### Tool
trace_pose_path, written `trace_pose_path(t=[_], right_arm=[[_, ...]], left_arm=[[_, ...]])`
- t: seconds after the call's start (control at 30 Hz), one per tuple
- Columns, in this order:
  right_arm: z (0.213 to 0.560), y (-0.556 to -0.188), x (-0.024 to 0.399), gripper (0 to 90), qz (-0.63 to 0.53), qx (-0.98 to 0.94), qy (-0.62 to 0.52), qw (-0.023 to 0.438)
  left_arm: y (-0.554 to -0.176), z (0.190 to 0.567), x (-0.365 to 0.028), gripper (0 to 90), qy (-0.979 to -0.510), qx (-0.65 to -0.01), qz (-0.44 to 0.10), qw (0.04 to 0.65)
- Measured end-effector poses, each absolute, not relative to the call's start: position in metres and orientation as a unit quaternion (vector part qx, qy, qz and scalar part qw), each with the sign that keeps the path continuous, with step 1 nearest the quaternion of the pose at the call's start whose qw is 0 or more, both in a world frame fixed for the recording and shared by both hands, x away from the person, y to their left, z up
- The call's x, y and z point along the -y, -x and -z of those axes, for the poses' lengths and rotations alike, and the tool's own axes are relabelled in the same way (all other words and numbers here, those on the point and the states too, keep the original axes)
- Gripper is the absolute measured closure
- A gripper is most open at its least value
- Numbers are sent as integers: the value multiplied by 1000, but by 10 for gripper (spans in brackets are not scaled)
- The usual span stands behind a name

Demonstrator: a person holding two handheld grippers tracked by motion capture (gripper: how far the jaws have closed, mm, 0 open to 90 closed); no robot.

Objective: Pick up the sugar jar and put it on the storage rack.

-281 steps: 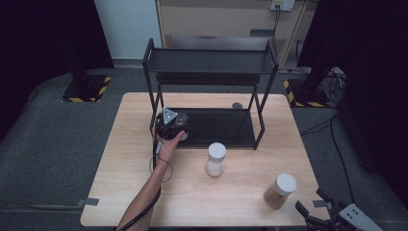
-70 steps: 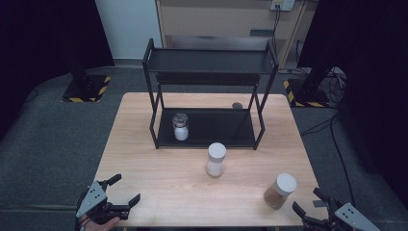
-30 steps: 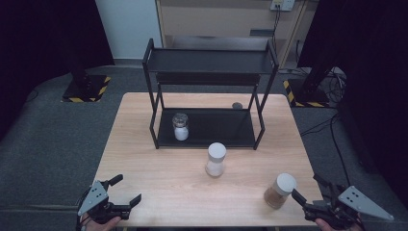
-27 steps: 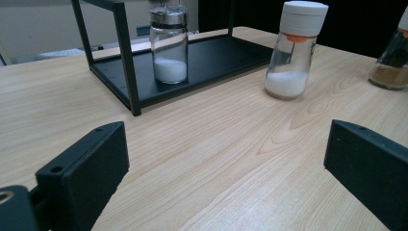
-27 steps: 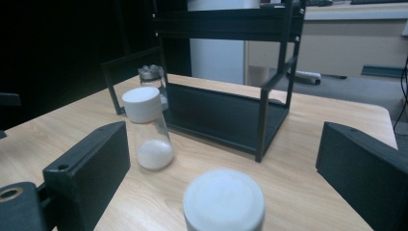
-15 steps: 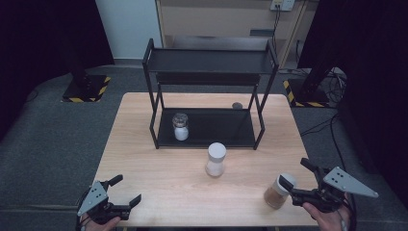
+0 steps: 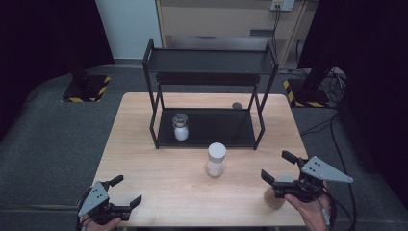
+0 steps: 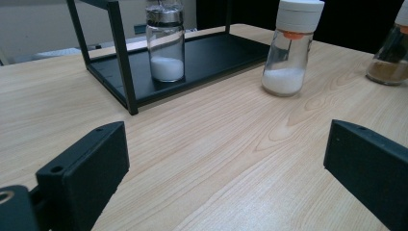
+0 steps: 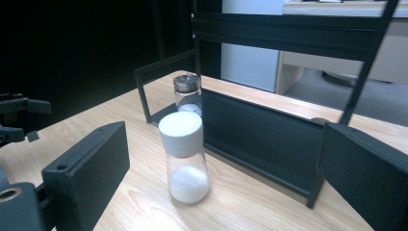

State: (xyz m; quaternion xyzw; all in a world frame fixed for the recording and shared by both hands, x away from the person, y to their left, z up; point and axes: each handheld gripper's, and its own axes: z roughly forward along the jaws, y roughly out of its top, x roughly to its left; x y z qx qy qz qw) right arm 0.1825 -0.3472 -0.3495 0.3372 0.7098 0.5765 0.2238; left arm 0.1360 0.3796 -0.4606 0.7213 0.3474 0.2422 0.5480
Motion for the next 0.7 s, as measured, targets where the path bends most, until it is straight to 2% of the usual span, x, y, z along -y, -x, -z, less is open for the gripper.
trace_pose_path(t=[0.7], right_arm=[[345, -222, 289, 55, -579, -734, -300, 190]], left_arm=[[-136, 461, -380, 10, -722, -345, -240, 550]])
